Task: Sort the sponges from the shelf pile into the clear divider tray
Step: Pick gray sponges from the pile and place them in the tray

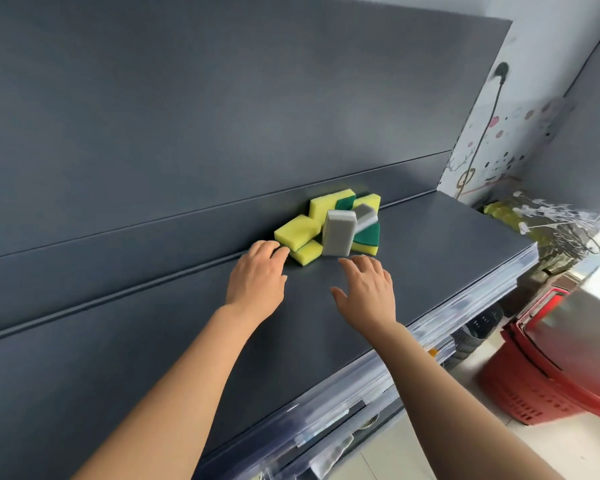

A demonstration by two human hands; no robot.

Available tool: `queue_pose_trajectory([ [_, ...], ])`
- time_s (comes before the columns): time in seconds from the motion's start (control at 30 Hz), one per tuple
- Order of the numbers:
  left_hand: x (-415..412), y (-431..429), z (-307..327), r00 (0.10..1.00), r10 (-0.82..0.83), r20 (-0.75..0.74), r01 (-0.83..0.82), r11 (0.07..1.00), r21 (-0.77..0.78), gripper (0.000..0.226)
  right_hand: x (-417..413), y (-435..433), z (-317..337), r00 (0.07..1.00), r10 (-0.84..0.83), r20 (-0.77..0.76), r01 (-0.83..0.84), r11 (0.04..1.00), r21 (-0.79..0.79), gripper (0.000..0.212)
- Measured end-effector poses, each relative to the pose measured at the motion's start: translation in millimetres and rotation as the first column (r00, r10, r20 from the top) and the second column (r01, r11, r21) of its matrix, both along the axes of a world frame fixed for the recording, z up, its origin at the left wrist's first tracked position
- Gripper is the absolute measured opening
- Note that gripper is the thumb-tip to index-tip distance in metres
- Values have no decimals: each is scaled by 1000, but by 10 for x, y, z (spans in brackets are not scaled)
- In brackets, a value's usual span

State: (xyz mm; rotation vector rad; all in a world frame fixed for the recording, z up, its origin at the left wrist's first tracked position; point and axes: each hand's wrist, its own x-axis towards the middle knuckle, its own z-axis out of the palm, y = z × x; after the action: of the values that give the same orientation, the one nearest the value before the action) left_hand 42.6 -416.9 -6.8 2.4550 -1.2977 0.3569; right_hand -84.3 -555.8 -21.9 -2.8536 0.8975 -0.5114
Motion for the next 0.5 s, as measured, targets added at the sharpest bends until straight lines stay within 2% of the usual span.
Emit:
queue_pose_trajectory([
  [0.27,63,-1018,109,998,39,-48,-41,999,-32,52,246,-1028,51,999,-17,38,14,996,84,61],
  [0.5,98,-1621,83,997,45,-67,-39,996,77,67,546,-1601,-29,992,-67,106,34,957,290,60],
])
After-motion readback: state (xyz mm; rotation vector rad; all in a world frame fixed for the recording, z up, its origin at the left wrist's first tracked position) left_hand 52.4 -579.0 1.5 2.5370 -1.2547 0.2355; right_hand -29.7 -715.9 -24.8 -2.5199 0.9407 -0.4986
